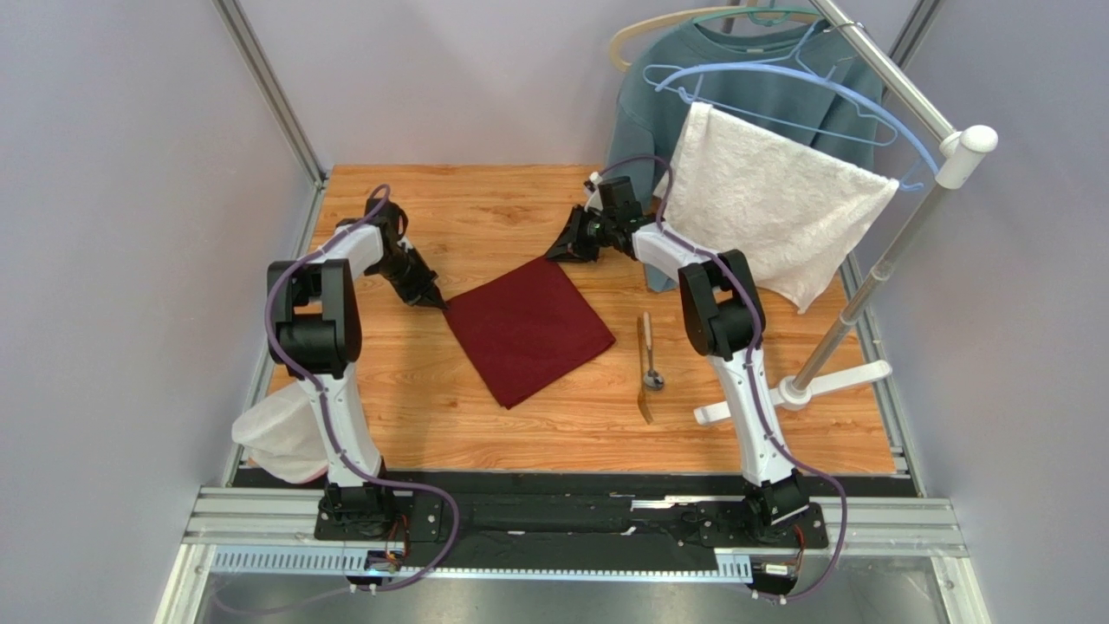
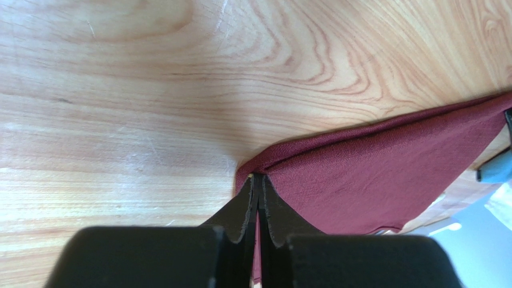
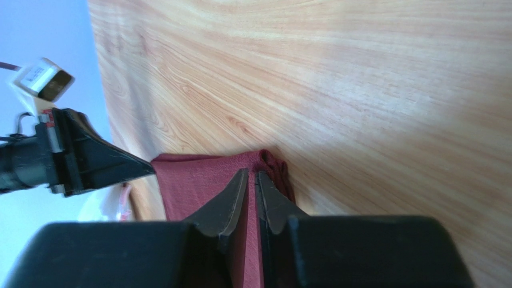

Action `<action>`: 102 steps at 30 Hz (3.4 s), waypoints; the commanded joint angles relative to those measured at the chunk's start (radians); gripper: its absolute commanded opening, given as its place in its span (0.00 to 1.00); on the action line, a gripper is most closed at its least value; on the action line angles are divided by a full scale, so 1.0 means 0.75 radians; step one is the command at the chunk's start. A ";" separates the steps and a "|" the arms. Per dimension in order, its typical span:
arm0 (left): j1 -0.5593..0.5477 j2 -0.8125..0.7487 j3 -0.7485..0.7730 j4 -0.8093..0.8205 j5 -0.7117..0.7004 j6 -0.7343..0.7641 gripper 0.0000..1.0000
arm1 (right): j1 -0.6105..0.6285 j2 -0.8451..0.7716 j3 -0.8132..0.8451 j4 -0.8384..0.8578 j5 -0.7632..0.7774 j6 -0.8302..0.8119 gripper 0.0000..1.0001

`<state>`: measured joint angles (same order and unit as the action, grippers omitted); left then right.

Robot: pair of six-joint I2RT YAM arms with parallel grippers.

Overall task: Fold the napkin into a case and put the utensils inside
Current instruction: Smooth out the lower triangle-folded napkin at the center of the board, then pick up the lower triangle-folded napkin from the center of the board, then fold the lower triangle-folded napkin at the center of the board.

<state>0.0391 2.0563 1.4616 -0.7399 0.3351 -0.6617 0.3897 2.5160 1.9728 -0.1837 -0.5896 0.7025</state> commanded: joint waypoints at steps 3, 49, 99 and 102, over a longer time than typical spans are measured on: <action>0.007 -0.299 -0.071 0.003 -0.081 0.082 0.22 | 0.039 -0.203 0.143 -0.511 0.215 -0.323 0.27; 0.118 -1.447 -0.626 -0.124 0.005 0.095 0.32 | 0.902 -0.121 0.043 -0.849 1.023 -0.546 0.43; 0.144 -0.991 -0.965 0.389 0.310 -0.173 0.51 | 0.679 -0.600 -0.581 -0.015 0.054 -0.080 0.00; 0.154 -1.048 -0.989 0.405 0.290 -0.198 0.65 | 0.679 -0.602 -0.583 -0.017 0.050 -0.086 0.00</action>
<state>0.1459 1.3354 0.7368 -0.4812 0.5678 -0.7635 0.8978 2.1151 1.5398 -0.2333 -0.5327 0.6502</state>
